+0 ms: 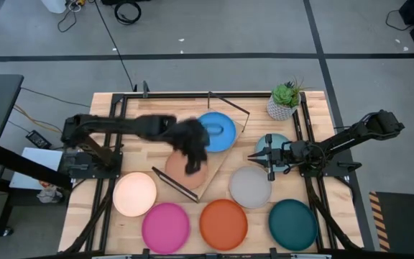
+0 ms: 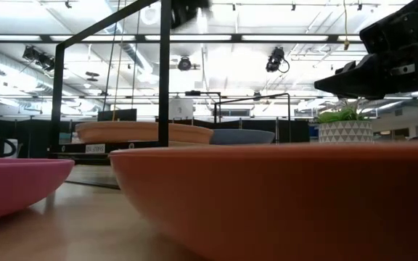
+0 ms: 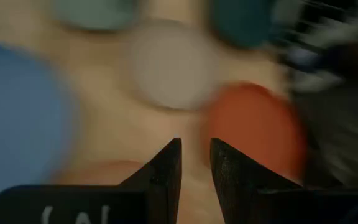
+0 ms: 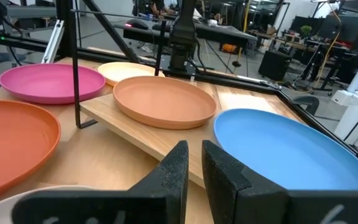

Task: Place and stack plates onto a shelf
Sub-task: Stack the white plate on top of the brown plate on the shelf

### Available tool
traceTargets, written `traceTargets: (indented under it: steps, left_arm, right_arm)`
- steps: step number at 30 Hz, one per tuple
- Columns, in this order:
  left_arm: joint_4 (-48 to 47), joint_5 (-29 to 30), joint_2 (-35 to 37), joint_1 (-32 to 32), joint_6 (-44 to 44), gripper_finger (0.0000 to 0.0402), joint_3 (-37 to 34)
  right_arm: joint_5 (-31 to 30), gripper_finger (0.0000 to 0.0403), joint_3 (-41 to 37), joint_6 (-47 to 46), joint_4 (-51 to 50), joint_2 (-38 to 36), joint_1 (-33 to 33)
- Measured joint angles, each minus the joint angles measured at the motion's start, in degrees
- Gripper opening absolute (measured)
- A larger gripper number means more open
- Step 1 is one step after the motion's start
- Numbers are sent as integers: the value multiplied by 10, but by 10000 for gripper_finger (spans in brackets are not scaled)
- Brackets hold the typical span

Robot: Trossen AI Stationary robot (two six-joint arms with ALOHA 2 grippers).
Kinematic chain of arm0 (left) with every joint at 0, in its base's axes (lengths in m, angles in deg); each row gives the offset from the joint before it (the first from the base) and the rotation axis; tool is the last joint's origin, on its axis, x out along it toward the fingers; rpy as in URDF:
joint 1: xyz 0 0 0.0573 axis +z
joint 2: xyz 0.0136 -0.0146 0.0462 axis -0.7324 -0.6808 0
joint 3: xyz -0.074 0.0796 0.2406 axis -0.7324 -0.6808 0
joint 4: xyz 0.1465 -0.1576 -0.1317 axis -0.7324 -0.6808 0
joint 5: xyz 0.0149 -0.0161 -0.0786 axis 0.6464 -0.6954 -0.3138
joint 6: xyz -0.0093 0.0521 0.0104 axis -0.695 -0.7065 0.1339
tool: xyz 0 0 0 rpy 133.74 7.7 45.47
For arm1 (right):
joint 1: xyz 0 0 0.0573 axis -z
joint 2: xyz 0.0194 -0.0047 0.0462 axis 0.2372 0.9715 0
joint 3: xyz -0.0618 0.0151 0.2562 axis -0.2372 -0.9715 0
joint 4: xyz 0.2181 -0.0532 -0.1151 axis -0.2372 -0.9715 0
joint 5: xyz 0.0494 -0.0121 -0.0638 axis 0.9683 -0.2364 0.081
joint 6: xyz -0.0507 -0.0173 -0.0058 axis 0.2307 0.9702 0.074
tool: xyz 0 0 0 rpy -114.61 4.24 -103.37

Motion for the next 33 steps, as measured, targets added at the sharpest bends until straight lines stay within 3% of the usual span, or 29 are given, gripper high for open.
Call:
traceTargets:
  steps: [4,8,14,20,28,33]
  left_arm:
    - [16,2,16,-101,13,89,0]
    - [8,90,9,-195,77,89,0]
    - [-80,222,4,-318,342,89,-1]
    - [-161,303,2,-415,580,89,-1]
    - [-269,313,-40,-500,775,89,0]
    - [-297,310,-92,-513,805,89,-1]
  right_arm:
    - [0,53,0,12,3,0,0]
    - [0,53,0,17,12,0,0]
    - [0,53,0,30,32,0,0]
    - [0,53,0,48,64,0,0]
    - [-6,53,0,67,83,0,0]
    - [-19,53,0,72,83,0,0]
